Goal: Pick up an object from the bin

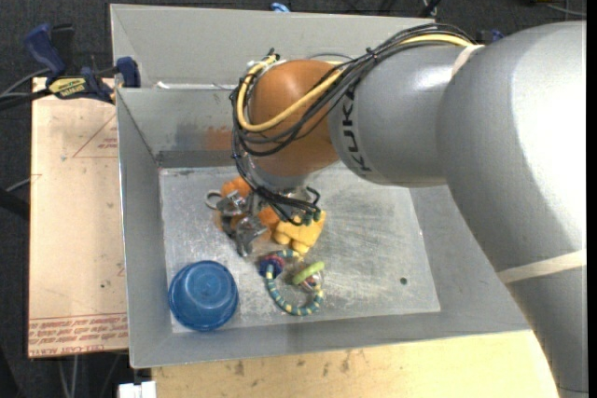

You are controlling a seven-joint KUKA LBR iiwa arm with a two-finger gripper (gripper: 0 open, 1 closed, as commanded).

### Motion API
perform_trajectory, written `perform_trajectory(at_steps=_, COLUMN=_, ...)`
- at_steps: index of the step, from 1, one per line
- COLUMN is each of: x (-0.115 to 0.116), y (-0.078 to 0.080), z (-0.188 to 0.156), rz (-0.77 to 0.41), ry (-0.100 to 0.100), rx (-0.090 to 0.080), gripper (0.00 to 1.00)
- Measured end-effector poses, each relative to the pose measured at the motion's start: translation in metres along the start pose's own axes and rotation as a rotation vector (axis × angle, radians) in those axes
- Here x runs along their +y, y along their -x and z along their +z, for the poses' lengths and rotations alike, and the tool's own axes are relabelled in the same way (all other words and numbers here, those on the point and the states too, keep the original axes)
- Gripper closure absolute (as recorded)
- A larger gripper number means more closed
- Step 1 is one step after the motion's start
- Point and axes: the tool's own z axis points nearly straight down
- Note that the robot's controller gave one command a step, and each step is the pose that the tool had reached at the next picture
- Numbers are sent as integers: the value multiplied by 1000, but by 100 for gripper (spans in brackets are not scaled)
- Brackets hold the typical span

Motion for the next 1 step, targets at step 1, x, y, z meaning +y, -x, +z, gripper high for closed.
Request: perform_trajectory(at_steps=1, x=-10, y=-2, z=2, rz=-3, ry=-2, rx=1, gripper=0)
